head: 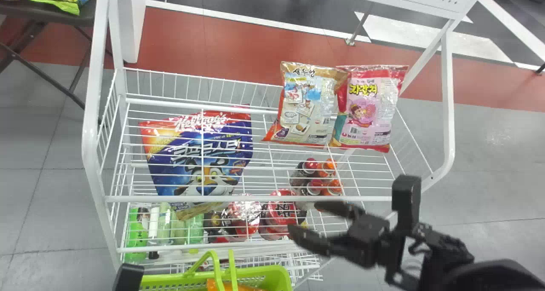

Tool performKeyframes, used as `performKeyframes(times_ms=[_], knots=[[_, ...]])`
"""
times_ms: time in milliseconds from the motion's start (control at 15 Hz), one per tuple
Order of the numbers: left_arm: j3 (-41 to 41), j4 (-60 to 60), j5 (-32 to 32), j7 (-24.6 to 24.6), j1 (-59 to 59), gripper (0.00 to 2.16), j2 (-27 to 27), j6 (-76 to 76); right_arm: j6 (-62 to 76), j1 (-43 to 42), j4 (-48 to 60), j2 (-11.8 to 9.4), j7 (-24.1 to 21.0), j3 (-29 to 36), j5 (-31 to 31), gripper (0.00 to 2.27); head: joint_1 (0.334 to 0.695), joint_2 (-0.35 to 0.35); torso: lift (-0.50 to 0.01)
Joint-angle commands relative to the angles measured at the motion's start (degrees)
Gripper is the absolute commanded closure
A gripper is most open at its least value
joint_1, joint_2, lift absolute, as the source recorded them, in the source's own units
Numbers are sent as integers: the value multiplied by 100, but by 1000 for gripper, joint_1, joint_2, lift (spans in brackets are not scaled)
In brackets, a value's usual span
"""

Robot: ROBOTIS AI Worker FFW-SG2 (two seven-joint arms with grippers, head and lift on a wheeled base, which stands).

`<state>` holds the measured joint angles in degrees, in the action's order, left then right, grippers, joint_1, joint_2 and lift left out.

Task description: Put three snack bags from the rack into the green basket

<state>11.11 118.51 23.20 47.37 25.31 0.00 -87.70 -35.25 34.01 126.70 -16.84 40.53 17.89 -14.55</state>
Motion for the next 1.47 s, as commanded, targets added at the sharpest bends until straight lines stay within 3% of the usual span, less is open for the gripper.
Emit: performKeyframes(times_ms=[0,133,333,733,800,867,933,1000,1133,1400], knots=[[75,-12,-9,-35,0,1470,-15,20,1332,-563,-577,85,-555,-427,49,70,695,-350,0],[110,-21,-18,-70,0,1470,-15,20,2211,-967,-1060,111,-1706,-963,207,73,695,-350,0],[128,-29,-35,-96,0,1470,-15,20,2299,-1775,-1746,137,-2726,-1482,480,80,695,-350,0],[163,-117,-53,-88,-123,1470,-15,-15,2140,-3023,-3196,208,-3139,-1596,568,87,695,-350,0],[163,-135,-53,-88,-132,1470,-15,-15,2105,-3138,-3389,208,-3121,-1587,585,272,695,-350,0],[163,-161,-44,-79,-149,1470,-15,-15,2123,-3146,-3468,199,-3033,-1570,568,937,695,-350,0],[163,-188,-44,-79,-184,1470,-15,-15,2123,-3085,-3451,199,-2972,-1552,488,1862,695,-350,0],[163,-223,-26,-70,-211,1470,-15,-33,2140,-2997,-3371,199,-2796,-1499,409,2037,695,-350,0],[172,-232,-35,-70,-246,1470,-15,-33,2140,-2839,-3152,164,-2743,-1490,401,2125,695,-350,0],[207,-232,-26,-88,-246,1470,-15,-50,2070,-2505,-2607,120,-2585,-1323,321,2165,695,-350,0]])
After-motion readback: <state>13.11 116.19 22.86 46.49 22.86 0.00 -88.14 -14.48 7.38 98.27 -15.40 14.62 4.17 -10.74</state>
